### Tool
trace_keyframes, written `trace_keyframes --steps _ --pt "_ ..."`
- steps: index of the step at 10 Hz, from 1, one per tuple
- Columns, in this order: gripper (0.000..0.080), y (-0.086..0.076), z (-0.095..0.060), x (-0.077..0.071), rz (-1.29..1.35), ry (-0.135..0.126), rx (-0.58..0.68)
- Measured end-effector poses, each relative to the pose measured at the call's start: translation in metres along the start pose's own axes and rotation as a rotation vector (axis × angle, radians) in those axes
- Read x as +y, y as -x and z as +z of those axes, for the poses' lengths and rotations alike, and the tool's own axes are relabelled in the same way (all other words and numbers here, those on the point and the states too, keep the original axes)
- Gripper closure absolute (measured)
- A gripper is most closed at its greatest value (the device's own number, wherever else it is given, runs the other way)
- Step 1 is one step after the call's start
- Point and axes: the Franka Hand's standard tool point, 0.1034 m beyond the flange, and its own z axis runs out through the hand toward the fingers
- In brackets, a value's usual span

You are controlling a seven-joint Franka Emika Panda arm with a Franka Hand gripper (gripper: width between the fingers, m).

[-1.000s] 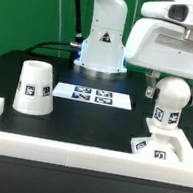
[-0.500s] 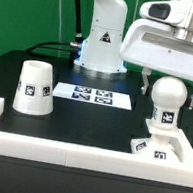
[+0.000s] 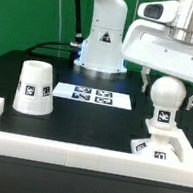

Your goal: Assemble lamp

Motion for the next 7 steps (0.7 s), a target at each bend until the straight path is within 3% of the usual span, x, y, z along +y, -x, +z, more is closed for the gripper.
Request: trace_keyframes --steps 3,4,7 --pt "0.022 0.0044 -0.0003 -0.0005 0.36 -0.014 -0.065" --pt "0.022 0.0063 -0.0003 -0.0008 0.43 -0.001 -0.089" --pt "0.022 0.0074 0.0 -0.0042 0.756 -0.004 -0.149"
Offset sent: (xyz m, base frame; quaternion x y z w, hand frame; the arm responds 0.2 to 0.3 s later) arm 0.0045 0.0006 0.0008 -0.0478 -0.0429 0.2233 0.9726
